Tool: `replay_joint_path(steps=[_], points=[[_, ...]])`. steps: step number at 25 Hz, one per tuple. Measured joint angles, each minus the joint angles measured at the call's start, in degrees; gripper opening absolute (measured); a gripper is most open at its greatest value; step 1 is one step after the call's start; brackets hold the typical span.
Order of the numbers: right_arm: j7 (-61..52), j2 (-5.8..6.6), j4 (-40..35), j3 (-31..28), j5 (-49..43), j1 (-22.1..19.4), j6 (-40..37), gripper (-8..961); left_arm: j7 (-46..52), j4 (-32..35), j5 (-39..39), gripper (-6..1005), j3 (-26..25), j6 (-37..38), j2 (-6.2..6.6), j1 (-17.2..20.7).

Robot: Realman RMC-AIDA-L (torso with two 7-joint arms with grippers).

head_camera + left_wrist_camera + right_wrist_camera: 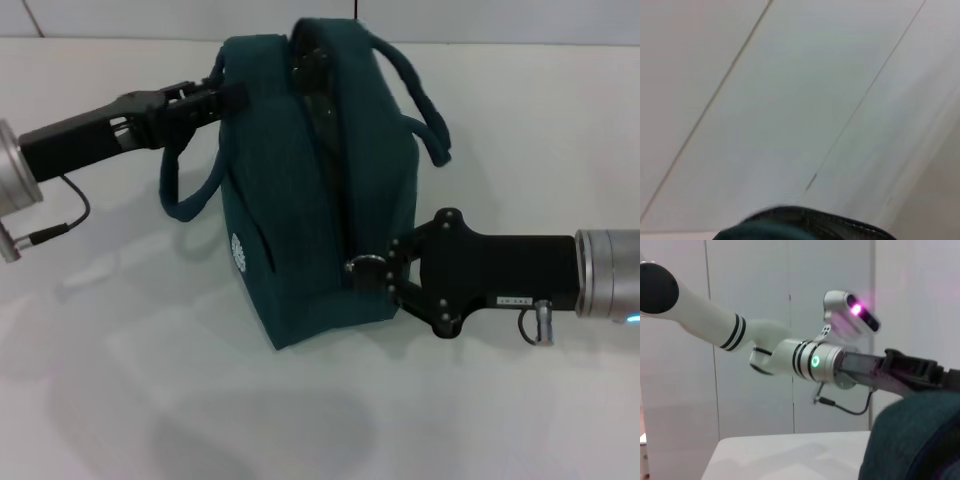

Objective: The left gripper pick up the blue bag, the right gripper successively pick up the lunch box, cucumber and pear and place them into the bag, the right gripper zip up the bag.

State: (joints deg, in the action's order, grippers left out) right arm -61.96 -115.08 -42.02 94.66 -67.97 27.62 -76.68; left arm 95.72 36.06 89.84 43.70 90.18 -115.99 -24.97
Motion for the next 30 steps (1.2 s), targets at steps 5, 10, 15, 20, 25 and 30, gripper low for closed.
replay_joint_path(steps=[5,10,15,20,25,30], points=[[0.79,-0.04,-0.25,-1.26,0.01,0.67,-0.02,11,-6.41,-1.56,-3.78,402,-0.02,0.25,-0.42,2.7],[0.81,-0.08,-0.04,-1.32,-0.88,2.28,0.01,11,-13.52,-2.95,-8.72,641,-0.03,5.27,-1.01,5.79],[1.08,-0.23,-0.19,-2.03,-0.49,2.92,-0.11,11,-18.18,-4.42,-9.24,651,0.22,7.92,-1.79,7.9],[2.08,-0.79,-0.24,-5.79,1.25,3.0,-3.64,11,-24.84,-7.94,-8.29,650,0.51,9.26,-3.27,10.1],[2.66,-0.72,0.17,-5.97,3.57,4.29,-4.0,11,-30.21,-12.83,-7.4,648,1.24,10.15,-3.59,10.8],[2.98,-0.93,0.49,-5.99,4.15,6.18,-1.74,11,-32.72,-14.58,-6.51,647,3.99,10.19,-3.74,11.16]])
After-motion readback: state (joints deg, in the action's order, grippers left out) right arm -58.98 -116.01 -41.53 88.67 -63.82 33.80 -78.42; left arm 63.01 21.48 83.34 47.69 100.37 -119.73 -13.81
